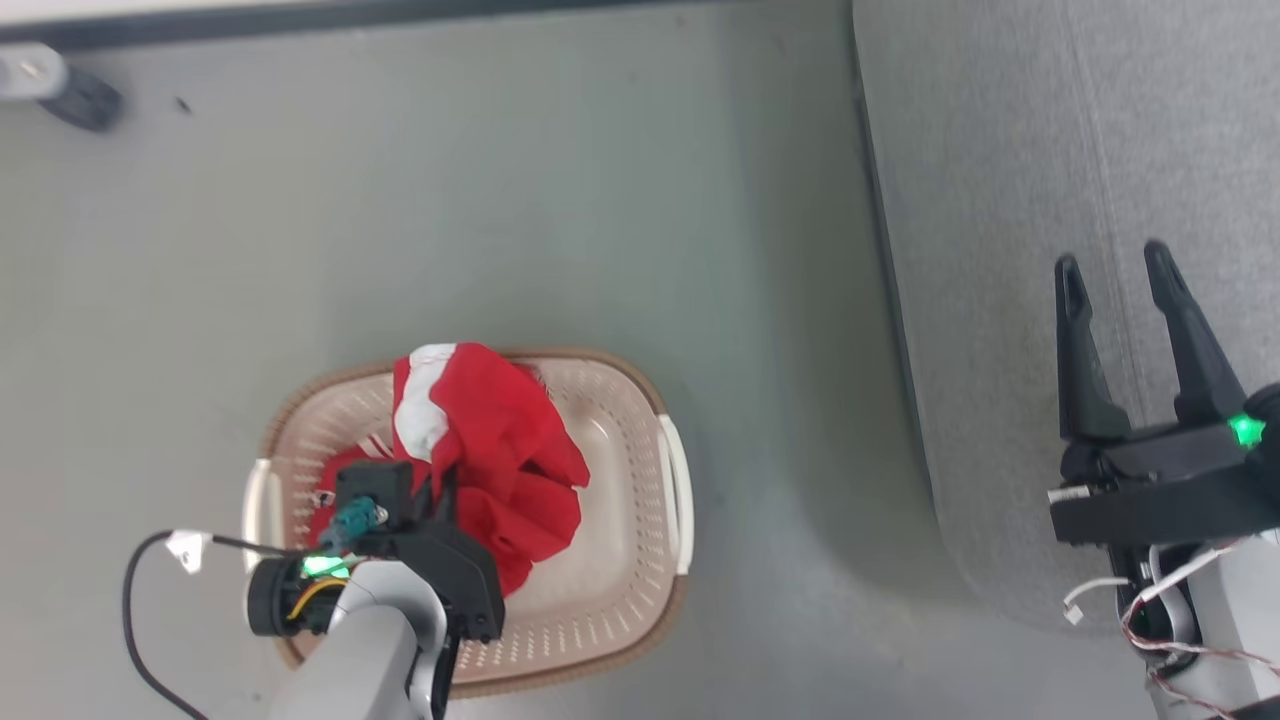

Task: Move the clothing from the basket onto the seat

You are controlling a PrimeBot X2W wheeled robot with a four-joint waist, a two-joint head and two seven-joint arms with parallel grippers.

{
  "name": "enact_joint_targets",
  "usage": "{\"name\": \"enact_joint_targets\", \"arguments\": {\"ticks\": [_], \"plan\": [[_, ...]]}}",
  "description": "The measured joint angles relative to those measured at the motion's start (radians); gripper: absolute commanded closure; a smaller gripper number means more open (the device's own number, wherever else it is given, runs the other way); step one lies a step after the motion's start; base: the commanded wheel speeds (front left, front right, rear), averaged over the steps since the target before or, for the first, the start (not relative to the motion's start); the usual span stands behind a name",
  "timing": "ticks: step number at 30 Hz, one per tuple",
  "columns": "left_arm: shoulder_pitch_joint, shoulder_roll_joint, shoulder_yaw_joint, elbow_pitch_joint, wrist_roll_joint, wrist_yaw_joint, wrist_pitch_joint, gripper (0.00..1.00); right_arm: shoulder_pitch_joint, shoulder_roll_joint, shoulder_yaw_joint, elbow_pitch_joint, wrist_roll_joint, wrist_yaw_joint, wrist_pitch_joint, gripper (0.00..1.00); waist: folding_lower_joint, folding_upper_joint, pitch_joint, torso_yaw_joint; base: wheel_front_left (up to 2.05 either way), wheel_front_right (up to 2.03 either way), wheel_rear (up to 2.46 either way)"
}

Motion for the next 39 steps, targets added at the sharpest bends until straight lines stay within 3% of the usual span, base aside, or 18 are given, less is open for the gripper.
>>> {"name": "enact_joint_targets", "arguments": {"ticks": [9,20,39], "plan": [[0.04,0.0,-0.026,-0.077,-0.014,-0.007,-0.02,1.0,0.087,-0.009,-0.024,0.036,0.0,0.0,0.0,0.0,0.0,0.0,-0.131,0.053,0.0,0.0,0.0],[0.11,-0.001,0.021,-0.19,-0.009,-0.007,-0.026,1.0,0.201,0.013,-0.024,0.069,0.0,-0.003,0.0,0.0,0.0,-0.0001,-0.298,0.105,0.0,0.0,0.0],[0.3,0.049,0.075,-0.546,0.09,0.019,-0.026,1.0,0.388,0.055,0.017,0.062,0.0,-0.01,0.0,0.0,0.0,0.0,-0.548,0.129,0.0,0.0,0.0]]}}
